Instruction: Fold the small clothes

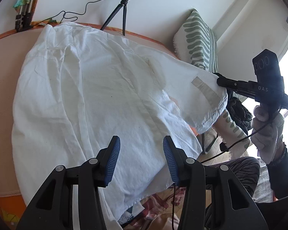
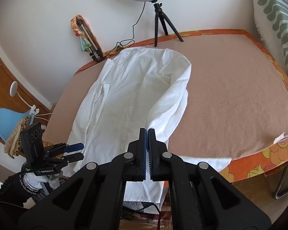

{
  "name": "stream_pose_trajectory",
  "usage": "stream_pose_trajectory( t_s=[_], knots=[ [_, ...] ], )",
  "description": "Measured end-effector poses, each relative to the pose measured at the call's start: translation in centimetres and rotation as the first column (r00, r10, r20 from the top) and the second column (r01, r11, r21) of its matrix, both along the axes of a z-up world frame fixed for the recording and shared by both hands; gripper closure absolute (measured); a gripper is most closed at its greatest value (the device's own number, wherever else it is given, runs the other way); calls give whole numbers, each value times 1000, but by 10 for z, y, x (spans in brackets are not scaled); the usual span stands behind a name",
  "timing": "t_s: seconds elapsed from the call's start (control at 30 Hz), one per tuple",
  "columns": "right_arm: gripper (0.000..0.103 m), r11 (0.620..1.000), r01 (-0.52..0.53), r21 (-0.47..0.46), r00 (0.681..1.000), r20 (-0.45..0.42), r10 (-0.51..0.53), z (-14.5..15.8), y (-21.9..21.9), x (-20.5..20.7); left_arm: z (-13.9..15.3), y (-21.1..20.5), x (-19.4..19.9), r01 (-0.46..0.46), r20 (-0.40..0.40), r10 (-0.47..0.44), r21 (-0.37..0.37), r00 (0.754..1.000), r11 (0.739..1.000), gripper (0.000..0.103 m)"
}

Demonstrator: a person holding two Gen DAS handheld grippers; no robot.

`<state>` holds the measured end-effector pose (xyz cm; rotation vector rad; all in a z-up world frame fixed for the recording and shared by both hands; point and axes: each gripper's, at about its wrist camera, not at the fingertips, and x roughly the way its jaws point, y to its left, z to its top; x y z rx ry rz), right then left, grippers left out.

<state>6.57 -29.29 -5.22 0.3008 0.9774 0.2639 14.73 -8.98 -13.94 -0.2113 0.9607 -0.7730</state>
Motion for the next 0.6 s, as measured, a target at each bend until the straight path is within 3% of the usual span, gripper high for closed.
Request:
stream_pose_trajectory(
  t_s=[0.27,0.4,0.47,0.53,0.6],
  knots=[
    [100,984,-180,-8,979,-94,178,-49,73,14,-7,23,3,-77,-48,75,-29,996,997,58],
    [99,975,-212,69,965,-142,220,-66,78,19,-13,31,3,-104,-86,99,-49,991,993,58],
    [89,970,-206,132,960,-164,226,-69,70,20,-15,31,2,-101,-102,94,-61,990,993,58],
    [62,968,-193,161,965,-146,217,-63,60,18,-16,28,0,-88,-118,78,-79,990,993,52],
    [57,964,-192,183,970,-111,215,-52,48,16,-17,21,-3,-71,-138,56,-108,989,992,49]
  ],
)
